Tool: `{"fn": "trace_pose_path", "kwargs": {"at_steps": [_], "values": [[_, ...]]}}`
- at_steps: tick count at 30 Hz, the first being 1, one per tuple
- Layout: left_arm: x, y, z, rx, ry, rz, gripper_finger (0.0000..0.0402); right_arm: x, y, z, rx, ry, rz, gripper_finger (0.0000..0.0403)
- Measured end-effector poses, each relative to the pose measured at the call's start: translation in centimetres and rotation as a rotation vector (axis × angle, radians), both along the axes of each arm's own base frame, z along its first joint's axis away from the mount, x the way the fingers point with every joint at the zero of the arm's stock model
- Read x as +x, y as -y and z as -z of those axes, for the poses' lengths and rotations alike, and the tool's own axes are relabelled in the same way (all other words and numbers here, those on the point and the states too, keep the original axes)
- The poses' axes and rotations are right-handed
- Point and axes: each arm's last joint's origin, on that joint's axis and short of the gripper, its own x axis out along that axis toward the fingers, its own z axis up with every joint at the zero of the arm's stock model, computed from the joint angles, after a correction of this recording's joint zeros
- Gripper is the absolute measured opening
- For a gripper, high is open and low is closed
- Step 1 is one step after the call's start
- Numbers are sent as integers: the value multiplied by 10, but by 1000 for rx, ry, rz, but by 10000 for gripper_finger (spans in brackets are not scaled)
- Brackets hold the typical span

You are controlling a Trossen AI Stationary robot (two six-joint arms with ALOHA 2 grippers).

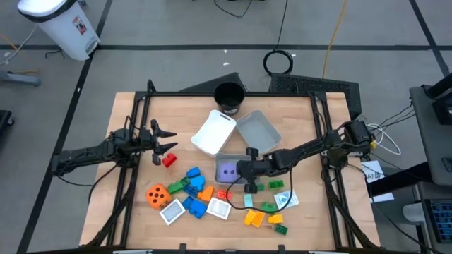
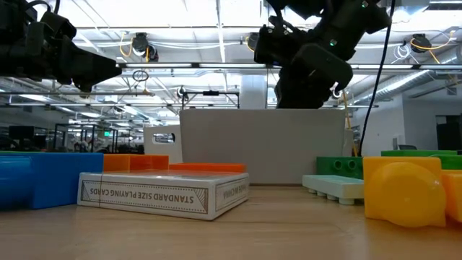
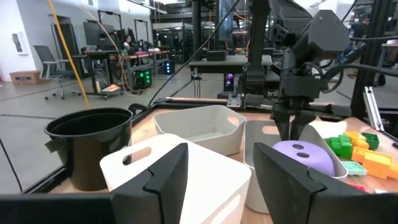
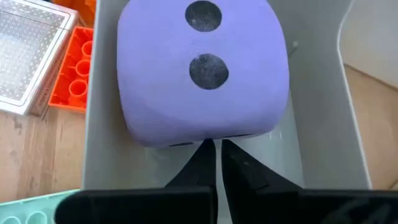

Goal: Pick & Place Toys
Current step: Put the purple die into the bottom gray bin, then put the orange die into the bottom gray bin

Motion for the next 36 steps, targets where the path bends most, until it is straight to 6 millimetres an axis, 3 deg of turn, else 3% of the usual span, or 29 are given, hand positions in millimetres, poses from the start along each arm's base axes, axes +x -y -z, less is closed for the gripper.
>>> {"fn": "trace_pose_path", "kwargs": {"at_steps": [10,15,27,36], "values": [[0,0,0,0,0,0,189,5,2,-2,49,40,-56,1],[0,0,0,0,0,0,189,1,9,6,51,15,-27,1],[0,0,0,0,0,0,189,-4,16,24,48,187,-88,2],[0,0,0,0,0,0,189,-9,17,17,42,188,-89,4]]}}
